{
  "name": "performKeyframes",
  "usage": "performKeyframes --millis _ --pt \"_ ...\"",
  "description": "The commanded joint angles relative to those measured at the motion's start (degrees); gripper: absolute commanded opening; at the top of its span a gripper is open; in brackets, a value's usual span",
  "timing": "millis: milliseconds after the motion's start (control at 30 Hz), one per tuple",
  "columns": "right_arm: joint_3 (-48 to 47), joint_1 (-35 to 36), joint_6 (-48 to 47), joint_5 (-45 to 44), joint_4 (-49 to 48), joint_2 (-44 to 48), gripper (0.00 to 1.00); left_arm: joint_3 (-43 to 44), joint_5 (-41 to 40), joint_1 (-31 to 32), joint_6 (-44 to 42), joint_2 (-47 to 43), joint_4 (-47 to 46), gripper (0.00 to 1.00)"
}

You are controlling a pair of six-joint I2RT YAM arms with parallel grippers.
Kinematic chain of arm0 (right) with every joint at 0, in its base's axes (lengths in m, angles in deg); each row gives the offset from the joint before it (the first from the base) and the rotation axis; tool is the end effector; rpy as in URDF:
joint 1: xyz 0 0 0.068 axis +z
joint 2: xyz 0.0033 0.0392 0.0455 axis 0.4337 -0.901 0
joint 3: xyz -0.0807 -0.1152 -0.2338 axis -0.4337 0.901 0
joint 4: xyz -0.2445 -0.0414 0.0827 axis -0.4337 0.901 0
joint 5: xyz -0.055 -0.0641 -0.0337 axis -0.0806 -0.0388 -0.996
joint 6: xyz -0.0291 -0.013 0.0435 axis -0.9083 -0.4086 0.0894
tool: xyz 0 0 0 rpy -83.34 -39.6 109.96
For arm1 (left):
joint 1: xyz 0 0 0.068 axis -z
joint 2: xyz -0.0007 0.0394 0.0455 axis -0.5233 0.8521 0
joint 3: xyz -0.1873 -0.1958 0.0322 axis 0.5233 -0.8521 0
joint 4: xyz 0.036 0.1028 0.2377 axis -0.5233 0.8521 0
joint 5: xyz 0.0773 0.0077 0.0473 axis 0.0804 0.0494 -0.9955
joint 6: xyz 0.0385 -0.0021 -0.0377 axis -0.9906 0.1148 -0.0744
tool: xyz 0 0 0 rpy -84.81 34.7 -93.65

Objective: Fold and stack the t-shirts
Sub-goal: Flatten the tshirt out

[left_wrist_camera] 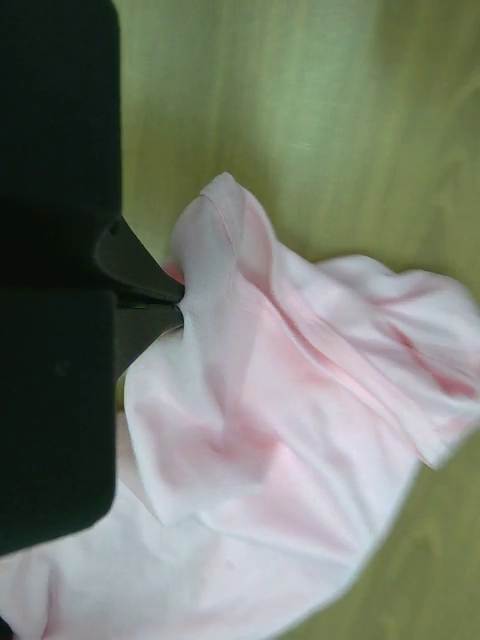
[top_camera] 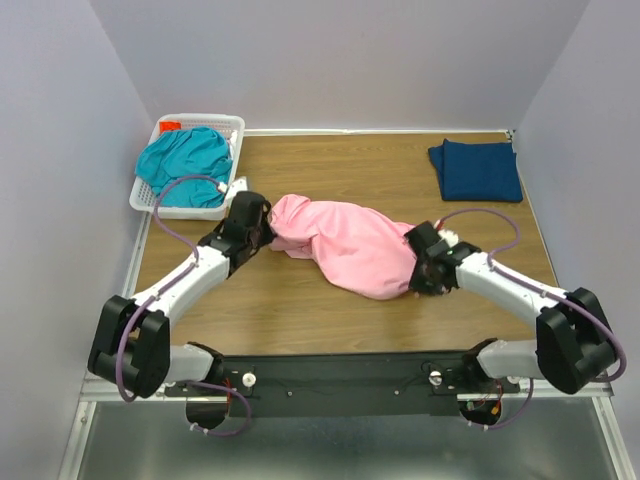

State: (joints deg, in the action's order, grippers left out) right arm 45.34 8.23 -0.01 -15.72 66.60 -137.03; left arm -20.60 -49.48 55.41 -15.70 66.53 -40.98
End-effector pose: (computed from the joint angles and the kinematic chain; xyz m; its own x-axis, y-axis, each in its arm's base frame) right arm 0.1831 0.1126 0.1713 -0.8842 0.3009 -0.3573 0.3004 0.9520 0.0582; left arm 0.2492 -0.1025 0.2231 -0.6137 -0.4572 -0.6437 -0.2158 0.8814 -0.4203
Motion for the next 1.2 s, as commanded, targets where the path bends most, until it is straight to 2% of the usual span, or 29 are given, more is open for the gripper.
performKeyframes --millis 0,100,167,300,433,567,700,900,1033,1167 --pt "-12.39 -10.01 -11.9 -3.69 -9.55 -2.09 0.01 9.18 -2.8 -3.81 -3.79 4.05 -2.2 0.0" --pt "-23.9 -16.59 -17.87 -0.62 -12.02 -6.82 0.01 22.07 -2.53 -5.48 -6.6 8.18 -2.11 0.0" --pt "-32.4 -18.37 -19.21 0.7 -12.11 -9.38 0.01 27.37 -2.18 -6.01 -7.84 10.47 -1.76 0.0" --pt "-42.79 -20.74 -23.24 0.36 -12.02 -9.84 0.01 40.02 -2.09 -6.8 -10.13 11.28 -0.97 0.0" --pt "-49.93 -21.63 -26.06 0.7 -11.76 -6.77 0.01 47.25 -1.92 -7.6 -11.62 9.0 -0.27 0.0" --pt "-53.98 -21.72 -28.35 0.88 -11.32 -2.03 0.01 48.49 1.85 -7.51 -13.46 0.33 -4.02 0.0" --pt "-56.88 -21.63 -29.93 0.53 -10.44 3.33 0.01 45.07 1.33 -7.51 -14.78 -9.78 -10.0 0.0" --pt "-60.66 -21.63 -31.52 4.04 -8.51 8.79 0.01 47.17 3.7 -7.51 -16.46 -18.85 -10.02 0.0" --pt "-60.75 -21.72 -31.78 2.64 -8.24 10.82 0.01 47.26 4.32 -7.51 -16.46 -20.01 -10.02 0.0" --pt "-62.16 -21.72 -32.57 2.55 -8.24 8.98 0.01 48.14 4.59 -7.51 -16.9 -17.56 -10.02 0.0"
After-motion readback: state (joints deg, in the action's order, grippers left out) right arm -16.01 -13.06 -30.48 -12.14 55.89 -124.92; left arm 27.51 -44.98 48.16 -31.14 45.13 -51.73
